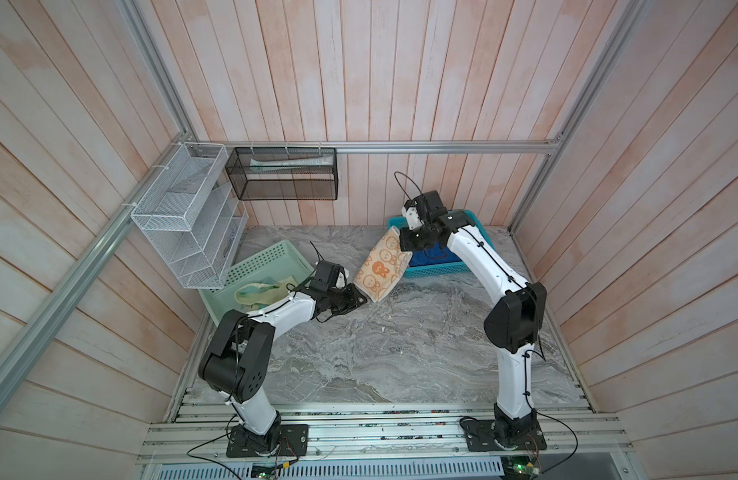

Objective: Fold and stack the towels
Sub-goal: 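Carry the orange towel to the teal basket with the right gripper while the left releases, then drop the orange towel on the blue towel while the left reaches into the green basket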

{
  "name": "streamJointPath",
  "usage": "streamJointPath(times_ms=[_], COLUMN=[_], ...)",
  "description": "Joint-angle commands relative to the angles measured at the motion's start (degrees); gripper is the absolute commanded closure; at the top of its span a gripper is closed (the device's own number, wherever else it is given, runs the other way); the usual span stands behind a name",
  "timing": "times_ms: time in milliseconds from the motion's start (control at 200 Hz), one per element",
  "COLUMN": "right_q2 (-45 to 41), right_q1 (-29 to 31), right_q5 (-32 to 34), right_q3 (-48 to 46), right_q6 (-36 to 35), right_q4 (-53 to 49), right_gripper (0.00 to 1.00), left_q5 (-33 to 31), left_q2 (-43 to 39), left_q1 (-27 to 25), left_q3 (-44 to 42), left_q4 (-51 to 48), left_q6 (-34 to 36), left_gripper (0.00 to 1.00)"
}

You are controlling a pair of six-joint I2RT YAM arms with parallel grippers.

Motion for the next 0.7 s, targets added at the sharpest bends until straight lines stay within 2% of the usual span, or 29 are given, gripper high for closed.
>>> streamJointPath(times_ms=[0,110,360,615,680,695], right_q2=[5.63,9.05,12.34,18.97,18.95,18.80], right_q1=[-4.79,-8.81,-17.45,-22.42,-22.49,-22.53], right_q5=[4.56,4.32,2.06,4.16,7.46,8.41], right_q3=[11.90,15.16,10.76,17.31,17.46,17.41], right_q6=[-5.25,-7.17,-9.11,-11.60,-11.75,-11.70], right_q4=[-10.87,-10.75,-4.14,-3.24,-2.43,-2.29], right_gripper=[1.00,1.00,1.00,1.00,0.70,0.61], left_q5=[1.26,2.39,4.23,3.59,3.29,3.20], left_q2=[2.37,4.73,9.11,10.41,10.12,10.00], left_q1=[0.86,1.49,2.54,3.30,3.34,3.34], left_q3=[3.08,4.65,6.47,7.64,7.80,7.88], left_q4=[0.26,0.12,1.05,-1.29,-2.02,-2.31], left_q6=[2.13,2.39,2.18,3.41,3.62,3.90], left_gripper=[0.71,0.71,0.71,0.71,0.71,0.71])
